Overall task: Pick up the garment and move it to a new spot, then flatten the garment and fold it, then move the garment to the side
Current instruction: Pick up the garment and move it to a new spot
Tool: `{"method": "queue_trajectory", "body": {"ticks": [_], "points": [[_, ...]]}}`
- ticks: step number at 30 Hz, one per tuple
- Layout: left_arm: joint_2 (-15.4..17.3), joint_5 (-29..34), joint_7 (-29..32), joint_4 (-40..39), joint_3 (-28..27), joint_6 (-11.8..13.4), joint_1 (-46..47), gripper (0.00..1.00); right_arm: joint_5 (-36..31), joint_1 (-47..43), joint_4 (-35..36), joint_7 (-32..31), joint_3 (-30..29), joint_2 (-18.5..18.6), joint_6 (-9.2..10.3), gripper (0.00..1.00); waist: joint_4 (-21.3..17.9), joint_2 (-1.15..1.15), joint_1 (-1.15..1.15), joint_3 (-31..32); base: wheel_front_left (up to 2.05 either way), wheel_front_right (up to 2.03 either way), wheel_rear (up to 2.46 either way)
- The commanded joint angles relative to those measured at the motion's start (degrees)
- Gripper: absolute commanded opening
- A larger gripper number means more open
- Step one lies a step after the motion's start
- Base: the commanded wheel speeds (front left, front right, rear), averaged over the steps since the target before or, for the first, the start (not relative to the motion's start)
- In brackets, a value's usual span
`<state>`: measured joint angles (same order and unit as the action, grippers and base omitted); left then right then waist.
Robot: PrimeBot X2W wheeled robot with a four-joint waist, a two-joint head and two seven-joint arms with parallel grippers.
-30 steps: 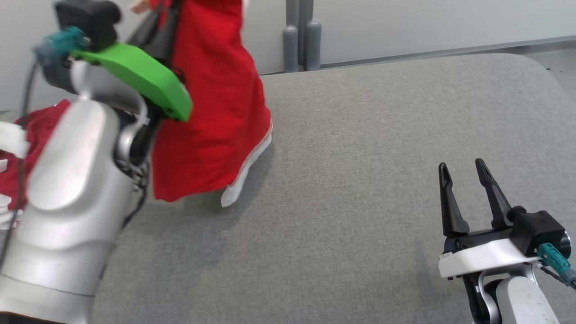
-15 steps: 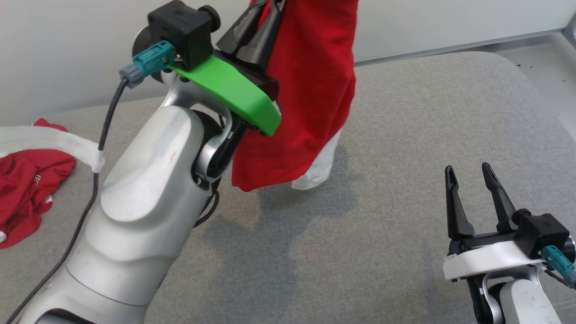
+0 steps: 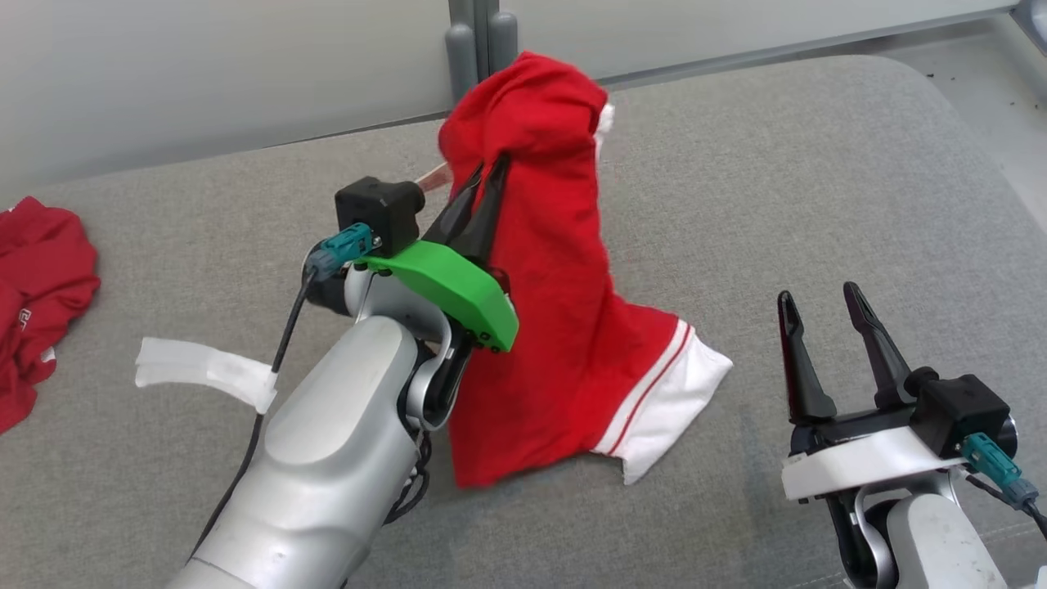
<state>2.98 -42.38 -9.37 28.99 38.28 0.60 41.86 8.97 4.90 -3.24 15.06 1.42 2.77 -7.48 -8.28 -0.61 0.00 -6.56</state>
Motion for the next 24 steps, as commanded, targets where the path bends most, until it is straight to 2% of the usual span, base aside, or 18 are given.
{"method": "queue_trajectory", "body": {"ticks": [1, 5, 15, 16, 17, 18, 19, 24], "points": [[0.1, 0.1, -1.0, 1.9, -0.3, 0.1, 0.3, 0.0, -0.1, 0.8, 0.2, 0.2, 0.1, 0.2, -0.03, 1.0, -1.5, 0.61, 0.0, -1.9, 0.0, 0.0, 0.0], [0.6, 1.1, -3.4, 9.8, -1.3, -0.2, 3.2, 0.0, -0.5, 1.5, 0.4, 0.2, 0.0, 0.2, -0.03, 1.0, -2.7, 0.61, 0.0, -4.0, 0.0, 0.0, 0.0], [3.8, 2.7, -5.7, 24.0, -5.7, 1.4, 10.6, 0.0, -0.2, 2.9, 0.3, 0.2, 1.3, 0.2, -0.03, 1.0, -4.8, 0.61, 0.0, -6.4, 0.0, 0.0, 0.0], [4.0, 2.5, -5.8, 25.1, -6.2, 1.5, 10.8, 0.1, -0.2, 3.0, 0.3, 0.2, 1.5, 0.2, -0.03, 1.0, -4.9, 0.61, 0.0, -6.5, 0.0, 0.0, 0.0], [4.0, 2.4, -5.8, 26.5, -6.4, 1.4, 11.0, 0.47, -0.3, 3.1, 0.3, 0.2, 1.6, 0.2, -0.03, 1.0, -5.1, 0.61, 0.0, -6.5, 0.0, 0.0, 0.0], [4.0, 2.3, -5.8, 27.6, -6.6, 1.0, 11.3, 0.95, -0.3, 3.2, 0.3, 0.2, 1.8, 0.2, -0.03, 1.0, -5.2, 0.61, 0.0, -6.5, 0.0, 0.0, 0.0], [4.0, 2.2, -5.8, 28.6, -6.9, 0.9, 11.7, 1.0, -0.4, 3.3, 0.4, 0.2, 1.9, 0.2, -0.03, 1.0, -5.3, 0.61, 0.0, -6.6, 0.0, 0.0, 0.0], [4.0, 2.3, -5.9, 32.8, -8.0, 0.7, 11.4, 1.0, -0.4, 3.2, 0.1, 0.2, 2.2, 0.2, -0.03, 1.0, -5.1, 0.61, 0.0, -6.5, 0.0, 0.0, 0.0]]}}
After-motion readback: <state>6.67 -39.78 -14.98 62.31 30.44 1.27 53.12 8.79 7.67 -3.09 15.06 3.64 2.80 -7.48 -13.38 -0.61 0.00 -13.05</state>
